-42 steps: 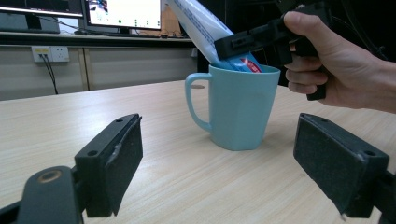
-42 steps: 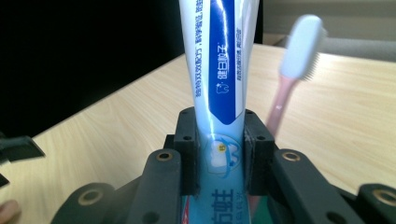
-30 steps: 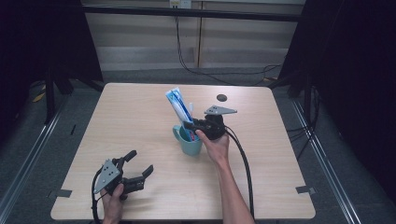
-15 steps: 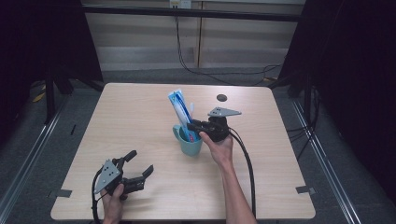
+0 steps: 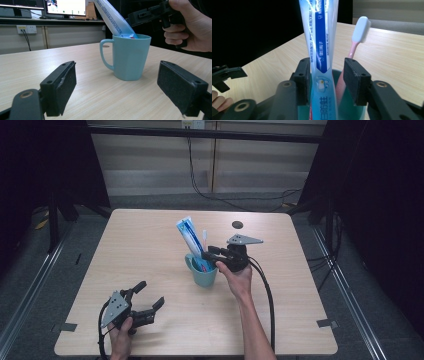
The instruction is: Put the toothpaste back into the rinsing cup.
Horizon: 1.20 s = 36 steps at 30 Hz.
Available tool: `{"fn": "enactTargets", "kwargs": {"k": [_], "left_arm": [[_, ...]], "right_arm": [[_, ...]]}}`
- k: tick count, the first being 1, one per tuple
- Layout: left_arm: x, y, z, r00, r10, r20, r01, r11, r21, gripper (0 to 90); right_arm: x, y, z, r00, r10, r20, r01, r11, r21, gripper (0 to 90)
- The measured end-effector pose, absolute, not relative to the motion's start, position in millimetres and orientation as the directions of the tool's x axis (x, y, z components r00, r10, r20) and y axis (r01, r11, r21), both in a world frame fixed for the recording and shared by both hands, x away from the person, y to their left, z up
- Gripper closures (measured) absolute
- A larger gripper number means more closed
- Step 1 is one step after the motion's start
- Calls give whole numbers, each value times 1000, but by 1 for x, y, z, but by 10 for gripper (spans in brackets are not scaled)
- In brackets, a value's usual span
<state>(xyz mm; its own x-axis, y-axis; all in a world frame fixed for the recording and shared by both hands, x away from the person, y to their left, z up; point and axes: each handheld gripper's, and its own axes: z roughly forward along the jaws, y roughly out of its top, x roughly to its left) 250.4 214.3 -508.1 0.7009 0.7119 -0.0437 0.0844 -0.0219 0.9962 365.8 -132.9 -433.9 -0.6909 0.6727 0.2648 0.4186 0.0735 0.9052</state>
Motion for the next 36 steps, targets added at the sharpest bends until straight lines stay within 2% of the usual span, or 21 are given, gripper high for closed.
{"fn": "enactTargets", "kwargs": {"k": [16,36], "left_arm": [[250,214,-508,698,715,-36,78,-26,997,158],[249,214,-508,697,716,-37,78,-24,997,158]], "right_arm": [[356,-154,-436,-620,731,286,438,20,899,258],[334,-185,-441,-558,780,284,427,-23,904,175]]}}
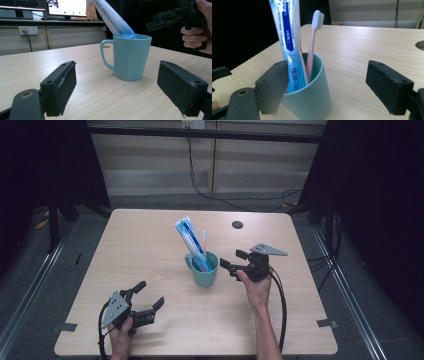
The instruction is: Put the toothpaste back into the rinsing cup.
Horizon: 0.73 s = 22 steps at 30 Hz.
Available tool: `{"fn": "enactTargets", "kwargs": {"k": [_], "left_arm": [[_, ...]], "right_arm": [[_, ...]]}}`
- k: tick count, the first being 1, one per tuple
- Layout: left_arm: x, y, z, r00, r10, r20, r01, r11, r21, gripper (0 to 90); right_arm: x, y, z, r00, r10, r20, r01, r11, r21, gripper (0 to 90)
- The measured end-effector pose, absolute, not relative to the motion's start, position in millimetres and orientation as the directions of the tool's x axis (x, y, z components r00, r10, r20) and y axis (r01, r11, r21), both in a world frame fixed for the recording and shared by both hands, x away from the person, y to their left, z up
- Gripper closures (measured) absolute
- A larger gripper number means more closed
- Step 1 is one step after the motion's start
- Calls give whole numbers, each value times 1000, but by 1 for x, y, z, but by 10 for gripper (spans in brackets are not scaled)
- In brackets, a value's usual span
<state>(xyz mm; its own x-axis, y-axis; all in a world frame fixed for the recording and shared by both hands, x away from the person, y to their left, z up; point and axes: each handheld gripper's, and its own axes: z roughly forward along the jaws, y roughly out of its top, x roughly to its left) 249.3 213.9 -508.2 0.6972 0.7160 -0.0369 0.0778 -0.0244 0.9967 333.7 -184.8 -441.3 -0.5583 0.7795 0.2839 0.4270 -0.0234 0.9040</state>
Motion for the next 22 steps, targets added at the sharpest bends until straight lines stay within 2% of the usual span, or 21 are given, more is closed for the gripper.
{"fn": "enactTargets", "kwargs": {"k": [8,22], "left_arm": [[249,214,-508,697,716,-36,76,-25,997,158],[250,215,-508,696,718,-35,77,-26,997,158]], "right_arm": [[320,-198,-446,-531,810,249,409,-12,913,137],[292,-212,-455,-471,848,244,391,-47,919,136]]}}
